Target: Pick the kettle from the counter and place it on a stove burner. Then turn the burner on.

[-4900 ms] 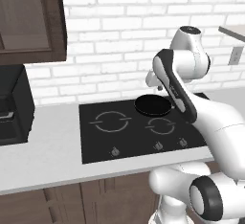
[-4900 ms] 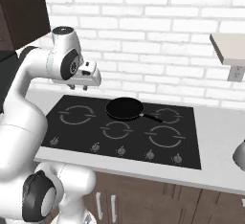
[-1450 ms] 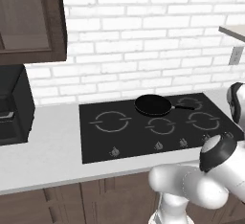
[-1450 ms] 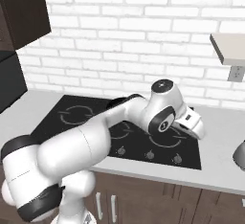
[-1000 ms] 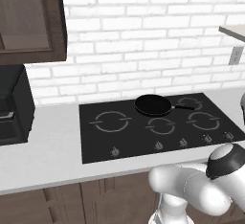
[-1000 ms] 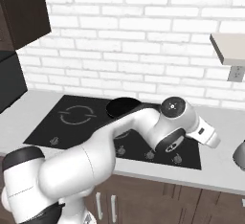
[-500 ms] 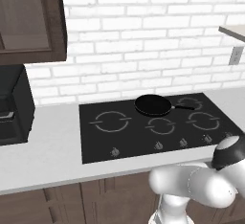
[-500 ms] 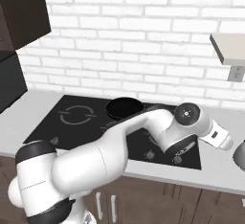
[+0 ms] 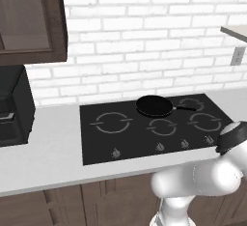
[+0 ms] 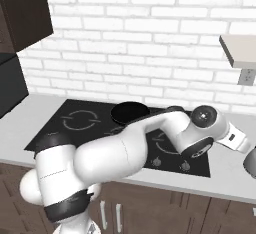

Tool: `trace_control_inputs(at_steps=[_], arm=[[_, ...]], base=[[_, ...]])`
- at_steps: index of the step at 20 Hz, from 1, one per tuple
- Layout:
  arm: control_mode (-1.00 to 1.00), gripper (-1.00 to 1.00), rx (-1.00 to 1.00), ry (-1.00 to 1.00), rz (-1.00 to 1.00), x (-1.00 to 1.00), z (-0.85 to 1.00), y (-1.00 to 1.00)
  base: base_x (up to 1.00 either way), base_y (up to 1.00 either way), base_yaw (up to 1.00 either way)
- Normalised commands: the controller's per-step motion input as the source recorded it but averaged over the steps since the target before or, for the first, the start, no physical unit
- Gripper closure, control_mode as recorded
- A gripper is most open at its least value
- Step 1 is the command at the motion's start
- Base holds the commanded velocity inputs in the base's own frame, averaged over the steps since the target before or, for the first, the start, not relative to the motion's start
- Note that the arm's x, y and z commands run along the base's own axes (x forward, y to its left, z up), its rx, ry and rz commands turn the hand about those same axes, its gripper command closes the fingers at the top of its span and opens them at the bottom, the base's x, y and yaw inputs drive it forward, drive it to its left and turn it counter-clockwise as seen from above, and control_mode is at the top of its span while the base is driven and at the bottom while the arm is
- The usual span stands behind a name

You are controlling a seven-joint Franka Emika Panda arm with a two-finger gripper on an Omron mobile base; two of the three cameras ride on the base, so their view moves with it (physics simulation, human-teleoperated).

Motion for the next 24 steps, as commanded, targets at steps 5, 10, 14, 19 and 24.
trace_control_inputs(at_steps=[5, 10, 14, 19, 24], arm=[[-1.0, -1.0, -0.04, 0.1, 0.0, 0.35, -0.04, -0.24], [-1.0, -1.0, -0.03, 0.09, 0.0, 0.17, 0.0, -0.2], [-1.0, -1.0, -0.01, 0.02, -0.01, 0.01, 0.0, -0.26], [-1.0, -1.0, 0.0, 0.0, 0.0, -0.03, 0.0, -0.38], [-1.0, -1.0, 0.0, 0.0, 0.0, -0.01, 0.0, -0.41]], base=[[0.0, 0.0, 0.0], [0.0, 0.0, 0.0], [0.0, 0.0, 0.0], [0.0, 0.0, 0.0], [0.0, 0.0, 0.0]])
